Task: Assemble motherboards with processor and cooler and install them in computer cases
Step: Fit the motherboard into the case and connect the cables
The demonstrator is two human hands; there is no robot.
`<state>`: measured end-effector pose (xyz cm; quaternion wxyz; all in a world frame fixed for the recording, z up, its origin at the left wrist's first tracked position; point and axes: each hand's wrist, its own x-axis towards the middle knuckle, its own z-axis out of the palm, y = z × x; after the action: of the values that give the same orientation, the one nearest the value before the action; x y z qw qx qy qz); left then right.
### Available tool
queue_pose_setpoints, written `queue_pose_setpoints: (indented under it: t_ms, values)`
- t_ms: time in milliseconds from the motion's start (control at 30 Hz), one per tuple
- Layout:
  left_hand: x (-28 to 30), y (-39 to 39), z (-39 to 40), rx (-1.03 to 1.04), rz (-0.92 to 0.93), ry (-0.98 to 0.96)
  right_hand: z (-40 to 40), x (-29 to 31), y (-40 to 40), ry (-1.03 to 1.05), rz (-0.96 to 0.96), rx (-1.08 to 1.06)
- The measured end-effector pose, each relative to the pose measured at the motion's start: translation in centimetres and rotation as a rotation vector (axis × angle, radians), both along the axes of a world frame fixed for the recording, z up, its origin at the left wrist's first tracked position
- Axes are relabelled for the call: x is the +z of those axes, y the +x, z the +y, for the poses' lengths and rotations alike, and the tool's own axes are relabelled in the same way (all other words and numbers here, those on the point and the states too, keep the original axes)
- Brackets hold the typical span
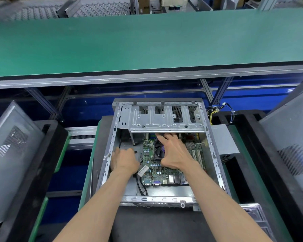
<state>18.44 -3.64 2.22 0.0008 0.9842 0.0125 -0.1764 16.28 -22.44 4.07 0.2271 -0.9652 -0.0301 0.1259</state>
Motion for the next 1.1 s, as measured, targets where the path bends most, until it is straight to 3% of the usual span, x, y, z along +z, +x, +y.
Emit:
queue_pose_setpoints:
  t_ms: [133, 367, 467, 567, 700, 833, 933, 1033, 1100]
  values:
    - [-0.8, -0.1, 0.2, -0.151, 0.073, 0.212, 0.0, 0.0, 0.0, 0.002, 0.004, -0.002]
    - [0.0, -0.6, 0.0, -0.196, 0.36, 0.223, 0.0, -0.1, 0.0, -0.002, 0.006, 0.005]
    - [0.8, -0.6, 0.4, -0.212, 0.216, 0.17, 0.1, -0.2, 0.1, -0.002, 0.006, 0.01]
    - [1.5, -1.1, 0.8, -0.277, -0.043, 0.313, 0.1, -0.2, 0.1, -0.01, 0.009, 0.021]
    - [1.9, -1.5, 0.9, -0.311, -0.221, 0.314, 0.2, -0.2, 0.1, -0.013, 0.017, 0.021]
    - [1.8, -1.7, 1.5, -0.565, -0.286, 0.331, 0.3, -0.2, 0.0, -0.026, 0.01, 0.025]
    - [2.3, -1.3, 1.2, -0.695, -0.321, 0.224, 0.3, -0.4, 0.1, -0.025, 0.004, 0.024]
    - [2.0, -0.3, 1.7, -0.924, -0.185, 0.234, 0.2, -0.4, 0.0, -0.02, 0.003, 0.02]
    - [2.5, 0.2, 1.8, -0.929, -0.082, 0.273, 0.2, -0.3, 0.0, -0.018, 0.005, 0.021]
